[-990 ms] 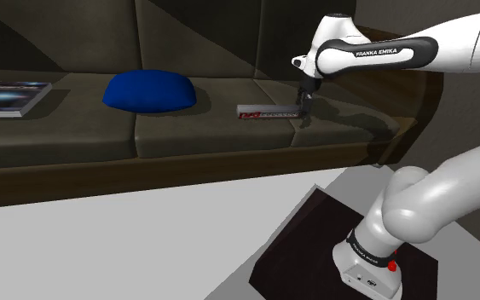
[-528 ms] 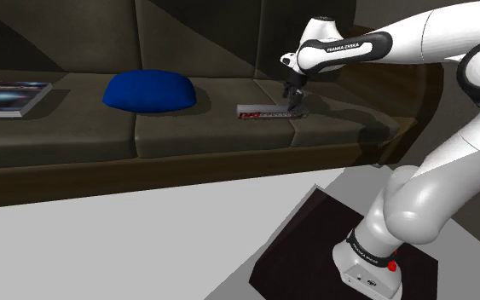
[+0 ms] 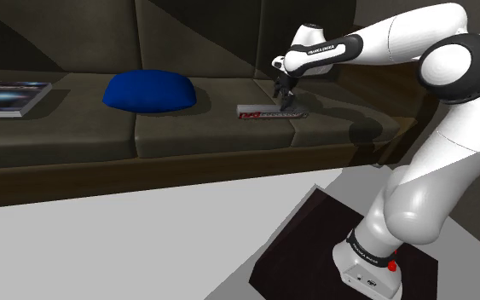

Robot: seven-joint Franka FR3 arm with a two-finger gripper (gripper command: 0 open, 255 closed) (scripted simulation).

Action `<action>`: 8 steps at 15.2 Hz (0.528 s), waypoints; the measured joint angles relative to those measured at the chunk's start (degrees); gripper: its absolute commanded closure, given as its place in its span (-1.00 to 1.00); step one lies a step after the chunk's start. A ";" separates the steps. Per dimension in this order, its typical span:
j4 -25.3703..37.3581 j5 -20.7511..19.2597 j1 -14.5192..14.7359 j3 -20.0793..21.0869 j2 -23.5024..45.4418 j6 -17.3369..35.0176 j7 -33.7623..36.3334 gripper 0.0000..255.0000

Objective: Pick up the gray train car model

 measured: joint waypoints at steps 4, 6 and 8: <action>-1.60 0.83 -0.02 -0.02 1.44 2.88 -0.42 -1.00; -2.08 0.75 0.00 -0.01 1.34 3.29 -0.35 1.00; -2.20 0.74 0.00 -0.01 1.29 3.40 -0.31 1.00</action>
